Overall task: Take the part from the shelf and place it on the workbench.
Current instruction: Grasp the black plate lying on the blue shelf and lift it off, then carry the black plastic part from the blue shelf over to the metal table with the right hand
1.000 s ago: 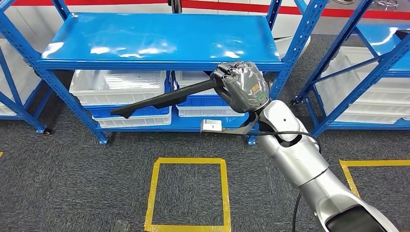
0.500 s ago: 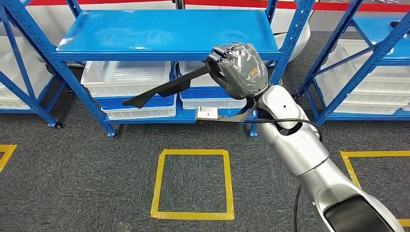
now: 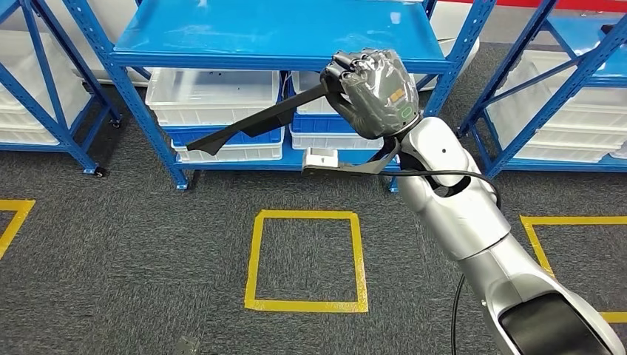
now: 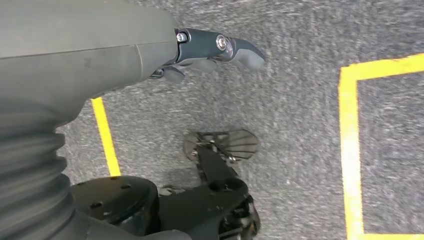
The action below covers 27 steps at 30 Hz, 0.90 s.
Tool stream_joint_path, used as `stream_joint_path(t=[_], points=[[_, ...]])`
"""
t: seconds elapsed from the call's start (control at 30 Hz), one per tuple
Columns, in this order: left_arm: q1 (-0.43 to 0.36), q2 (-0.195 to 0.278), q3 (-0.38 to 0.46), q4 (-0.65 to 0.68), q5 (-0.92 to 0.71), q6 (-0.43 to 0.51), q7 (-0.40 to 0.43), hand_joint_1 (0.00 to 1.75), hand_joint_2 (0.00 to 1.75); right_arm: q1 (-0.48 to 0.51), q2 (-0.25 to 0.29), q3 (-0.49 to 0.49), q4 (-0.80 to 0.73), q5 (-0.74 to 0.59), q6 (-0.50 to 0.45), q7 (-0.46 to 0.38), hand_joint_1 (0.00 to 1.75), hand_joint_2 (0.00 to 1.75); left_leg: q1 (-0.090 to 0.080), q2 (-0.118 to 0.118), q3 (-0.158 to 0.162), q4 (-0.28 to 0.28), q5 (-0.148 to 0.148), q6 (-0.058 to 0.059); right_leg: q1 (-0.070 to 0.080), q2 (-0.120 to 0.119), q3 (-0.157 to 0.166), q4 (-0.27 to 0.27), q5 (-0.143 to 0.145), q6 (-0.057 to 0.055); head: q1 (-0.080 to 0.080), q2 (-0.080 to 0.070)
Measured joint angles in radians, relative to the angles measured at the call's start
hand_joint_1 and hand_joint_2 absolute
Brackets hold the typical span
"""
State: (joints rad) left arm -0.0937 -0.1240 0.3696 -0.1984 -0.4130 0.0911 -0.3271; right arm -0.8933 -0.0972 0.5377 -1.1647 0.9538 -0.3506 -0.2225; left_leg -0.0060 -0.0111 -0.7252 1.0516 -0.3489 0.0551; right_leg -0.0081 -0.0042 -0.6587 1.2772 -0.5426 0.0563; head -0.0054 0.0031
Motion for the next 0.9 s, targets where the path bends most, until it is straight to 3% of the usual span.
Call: stream_joint_path(t=[0.03, 0.07, 0.13, 0.17, 0.23, 0.27, 0.3, 0.37, 0.4, 0.43, 0.47, 0.5, 0.53, 0.57, 0.63, 0.67, 0.73, 0.77, 0.8, 0.87, 0.9], points=[[0.0, -0.002, 0.0, 0.0, 0.0, 0.0, 0.0, 0.0, 1.75, -0.002, 0.0, -0.001, 0.0, 0.0, 0.001, 0.0, 1.54, 1.75, -0.004, 0.0, -0.014, 0.0, 0.014, 0.002, 0.013, 0.0, 0.055, -0.062, 0.009, -0.015, 0.0, 0.0], [-0.001, -0.003, 0.0, -0.001, 0.0, 0.0, 0.0, 0.0, 1.75, -0.004, 0.002, -0.002, -0.001, 0.001, 0.001, 0.001, 1.54, 1.75, -0.008, 0.0, -0.026, 0.0, 0.027, 0.001, 0.024, -0.002, 0.117, -0.146, 0.0, -0.037, -0.001, 0.0], [-0.003, -0.008, 0.001, -0.002, -0.003, -0.001, 0.002, 0.0, 1.75, -0.009, 0.006, -0.009, -0.002, 0.007, 0.003, 0.002, 1.54, 1.75, -0.004, 0.002, -0.034, -0.012, 0.057, -0.006, 0.038, -0.007, 0.184, -0.261, -0.02, -0.07, 0.0, 0.0], [-0.005, -0.01, 0.002, -0.003, -0.004, -0.001, 0.004, 0.0, 1.75, -0.011, 0.008, -0.013, -0.002, 0.011, 0.004, 0.003, 1.54, 1.75, -0.001, 0.003, -0.034, -0.024, 0.073, -0.014, 0.04, -0.009, 0.189, -0.289, -0.019, -0.08, 0.001, 0.0], [-0.01, -0.011, 0.002, -0.003, -0.006, -0.002, 0.008, 0.0, 1.75, -0.012, 0.011, -0.018, 0.002, 0.021, 0.005, 0.004, 1.54, 1.75, 0.009, 0.005, -0.033, -0.044, 0.088, -0.029, 0.034, -0.008, 0.175, -0.311, 0.021, -0.093, 0.007, 0.0], [-0.011, -0.012, 0.002, -0.003, -0.006, -0.001, 0.01, 0.0, 1.75, -0.012, 0.015, -0.019, 0.004, 0.025, 0.005, 0.004, 1.54, 1.75, 0.011, 0.004, -0.038, -0.036, 0.062, -0.036, 0.028, -0.008, 0.17, -0.321, 0.043, -0.101, 0.008, 0.0], [-0.013, -0.011, 0.003, -0.003, -0.007, -0.001, 0.012, 0.0, 1.75, -0.013, 0.019, -0.021, 0.006, 0.029, 0.005, 0.003, 1.54, 1.75, 0.013, 0.004, -0.045, -0.006, 0.014, -0.043, 0.021, -0.009, 0.162, -0.33, 0.067, -0.104, 0.008, 0.0], [-0.016, -0.009, 0.005, -0.004, -0.007, -0.001, 0.015, 0.0, 1.75, -0.014, 0.029, -0.024, 0.011, 0.036, 0.005, 0.003, 1.54, 1.75, 0.021, 0.005, -0.063, 0.115, -0.106, -0.059, 0.015, -0.01, 0.133, -0.332, 0.103, -0.103, 0.006, 0.0], [-0.018, -0.007, 0.006, -0.004, -0.008, -0.001, 0.016, 0.0, 1.75, -0.013, 0.032, -0.024, 0.014, 0.039, 0.005, 0.002, 1.54, 1.75, 0.027, 0.006, -0.068, 0.184, -0.137, -0.069, 0.012, -0.011, 0.114, -0.33, 0.117, -0.097, 0.006, 0.0], [-0.02, -0.006, 0.007, -0.004, -0.008, -0.001, 0.018, 0.0, 1.75, -0.012, 0.034, -0.025, 0.017, 0.041, 0.005, 0.002, 1.54, 1.75, 0.033, 0.006, -0.066, 0.238, -0.139, -0.078, 0.008, -0.011, 0.095, -0.326, 0.131, -0.09, 0.006, 0.0], [-0.022, -0.004, 0.008, -0.004, -0.008, -0.001, 0.02, 0.0, 1.75, -0.01, 0.035, -0.025, 0.02, 0.042, 0.005, 0.002, 1.54, 1.75, 0.04, 0.007, -0.052, 0.265, -0.121, -0.087, 0.003, -0.012, 0.074, -0.321, 0.143, -0.083, 0.006, 0.0], [-0.024, -0.002, 0.008, -0.004, -0.009, -0.001, 0.021, 0.0, 1.75, -0.009, 0.036, -0.025, 0.022, 0.044, 0.005, 0.002, 1.54, 1.75, 0.046, 0.007, -0.021, 0.258, -0.096, -0.096, -0.003, -0.013, 0.052, -0.312, 0.153, -0.074, 0.006, 0.0], [-0.026, -0.001, 0.008, -0.004, -0.009, -0.001, 0.022, 0.0, 1.75, -0.008, 0.036, -0.026, 0.023, 0.045, 0.005, 0.002, 1.54, 1.75, 0.052, 0.007, 0.027, 0.214, -0.085, -0.105, -0.008, -0.014, 0.032, -0.299, 0.161, -0.065, 0.005, 0.0], [-0.029, 0.0, 0.008, -0.005, -0.009, -0.001, 0.023, 0.0, 1.75, -0.008, 0.037, -0.027, 0.024, 0.046, 0.005, 0.002, 1.54, 1.75, 0.054, 0.007, 0.085, 0.146, -0.098, -0.113, -0.01, -0.014, 0.012, -0.285, 0.167, -0.057, 0.004, 0.0], [-0.034, 0.001, 0.008, -0.006, -0.01, -0.001, 0.023, 0.0, 1.75, -0.007, 0.039, -0.032, 0.024, 0.047, 0.005, 0.002, 1.54, 1.75, 0.049, 0.004, 0.159, 0.04, -0.146, -0.103, -0.008, -0.015, -0.012, -0.266, 0.181, -0.039, 0.004, 0.0], [-0.036, 0.001, 0.008, -0.007, -0.01, -0.001, 0.023, 0.0, 1.75, -0.007, 0.041, -0.034, 0.025, 0.048, 0.005, 0.002, 1.54, 1.75, 0.042, 0.003, 0.168, 0.017, -0.158, -0.09, -0.006, -0.015, -0.018, -0.265, 0.19, -0.03, 0.005, 0.0], [-0.036, 0.0, 0.009, -0.007, -0.011, -0.001, 0.023, 0.0, 1.75, -0.006, 0.039, -0.038, 0.027, 0.048, 0.005, 0.002, 1.54, 1.75, 0.036, 0.006, 0.149, 0.008, -0.135, -0.056, -0.003, -0.015, -0.03, -0.268, 0.201, -0.01, 0.007, 0.0], [-0.037, 0.0, 0.009, -0.006, -0.011, -0.001, 0.024, 0.0, 1.75, -0.005, 0.037, -0.04, 0.029, 0.048, 0.005, 0.002, 1.54, 1.75, 0.036, 0.008, 0.137, 0.002, -0.119, -0.042, -0.003, -0.013, -0.044, -0.249, 0.178, -0.011, 0.009, 0.0], [-0.037, -0.001, 0.009, -0.006, -0.011, -0.001, 0.024, 0.0, 1.75, -0.005, 0.035, -0.042, 0.03, 0.048, 0.005, 0.002, 1.54, 1.75, 0.036, 0.01, 0.12, -0.002, -0.1, -0.03, -0.005, -0.011, -0.064, -0.207, 0.136, -0.016, 0.01, 0.0], [-0.038, -0.001, 0.009, -0.007, -0.011, -0.001, 0.024, 0.0, 1.75, -0.005, 0.034, -0.044, 0.033, 0.048, 0.005, 0.003, 1.54, 1.75, 0.036, 0.012, 0.083, -0.004, -0.067, -0.021, -0.009, -0.006, -0.099, -0.074, 0.039, -0.026, 0.013, 0.0], [-0.038, -0.001, 0.009, -0.007, -0.011, -0.001, 0.024, 0.0, 1.75, -0.005, 0.034, -0.044, 0.034, 0.049, 0.005, 0.003, 1.54, 1.75, 0.035, 0.012, 0.065, -0.003, -0.053, -0.021, -0.01, -0.004, -0.105, -0.013, 0.017, -0.022, 0.013, 0.0]])
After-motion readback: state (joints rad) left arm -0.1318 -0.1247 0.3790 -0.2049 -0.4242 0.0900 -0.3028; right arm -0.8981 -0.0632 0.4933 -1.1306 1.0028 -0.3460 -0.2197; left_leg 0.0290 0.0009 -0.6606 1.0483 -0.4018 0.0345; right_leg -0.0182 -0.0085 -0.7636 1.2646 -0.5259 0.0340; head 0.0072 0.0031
